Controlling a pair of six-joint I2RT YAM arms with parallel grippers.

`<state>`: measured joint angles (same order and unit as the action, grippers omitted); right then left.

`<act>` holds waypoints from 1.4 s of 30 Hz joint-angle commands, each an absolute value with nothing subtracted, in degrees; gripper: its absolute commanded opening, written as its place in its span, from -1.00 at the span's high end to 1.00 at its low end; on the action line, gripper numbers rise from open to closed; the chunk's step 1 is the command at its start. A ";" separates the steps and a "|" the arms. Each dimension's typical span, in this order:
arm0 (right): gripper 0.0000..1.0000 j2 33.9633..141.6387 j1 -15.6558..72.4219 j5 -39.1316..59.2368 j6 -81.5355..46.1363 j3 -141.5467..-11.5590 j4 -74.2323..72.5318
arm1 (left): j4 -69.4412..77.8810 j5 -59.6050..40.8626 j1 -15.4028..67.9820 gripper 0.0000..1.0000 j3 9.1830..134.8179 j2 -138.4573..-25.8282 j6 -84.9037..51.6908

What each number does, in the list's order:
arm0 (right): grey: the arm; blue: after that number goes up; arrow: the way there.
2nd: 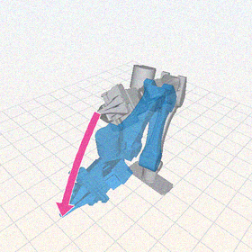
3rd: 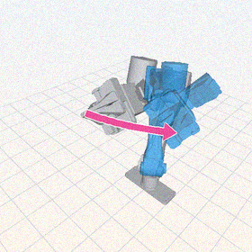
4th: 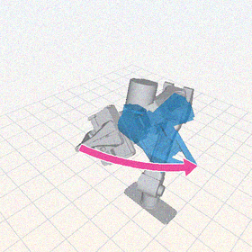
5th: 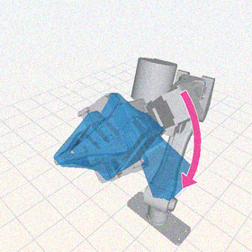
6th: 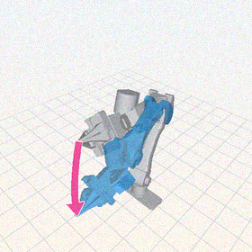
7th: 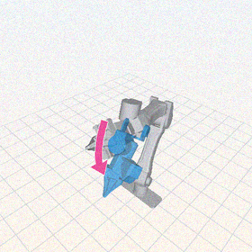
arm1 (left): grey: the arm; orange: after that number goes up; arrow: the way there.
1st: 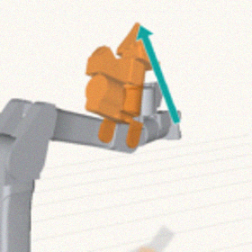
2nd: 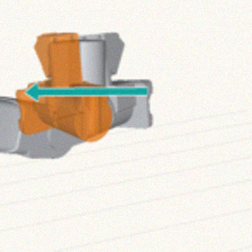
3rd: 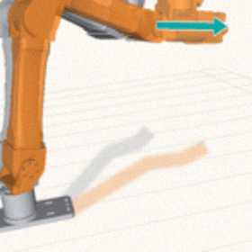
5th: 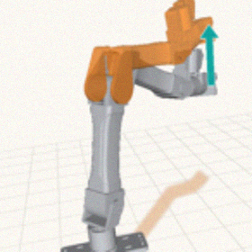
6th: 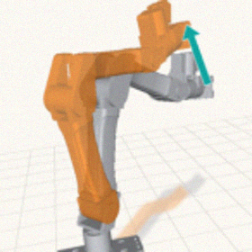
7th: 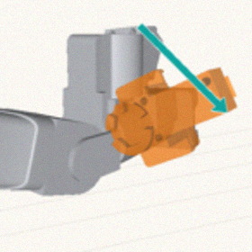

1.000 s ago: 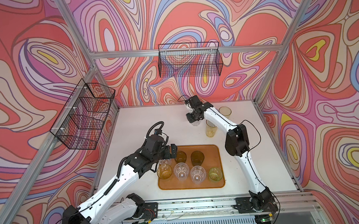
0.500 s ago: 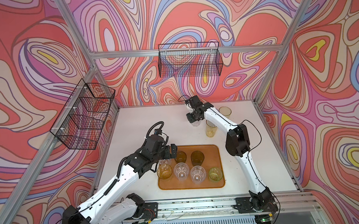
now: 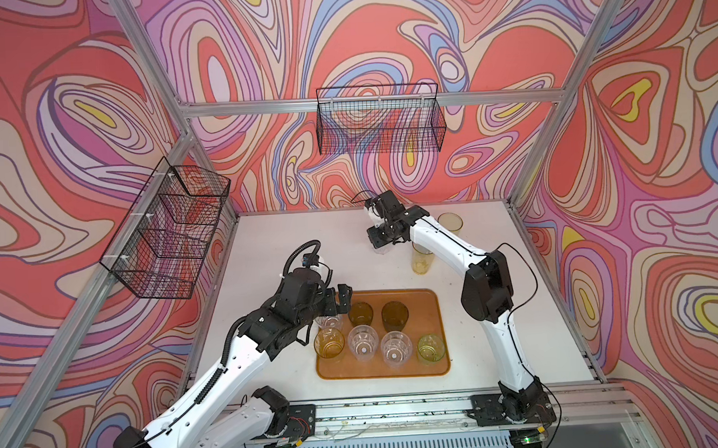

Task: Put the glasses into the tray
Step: 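Lift the clear glass with the right gripper and carry it toward the tray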

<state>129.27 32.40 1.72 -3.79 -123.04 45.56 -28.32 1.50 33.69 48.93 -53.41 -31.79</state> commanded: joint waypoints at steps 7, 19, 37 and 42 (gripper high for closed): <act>1.00 117.54 34.61 5.19 -8.75 -115.95 41.02 | -38.28 1.81 33.40 -1.00 55.91 -51.66 -32.44; 1.00 105.53 38.03 2.83 -11.31 -106.11 42.89 | -41.77 -0.14 33.40 -1.00 56.69 -48.64 -35.29; 1.00 88.04 42.40 -3.65 -16.92 -95.47 55.16 | -44.57 4.03 33.41 -1.00 56.59 -46.84 -34.34; 1.00 84.03 42.71 -6.16 -19.49 -90.60 57.82 | -44.25 4.66 33.40 -1.00 56.36 -46.85 -34.16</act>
<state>86.59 42.35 -3.36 -17.28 -92.31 55.68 -42.74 3.25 33.69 55.53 -47.07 -34.54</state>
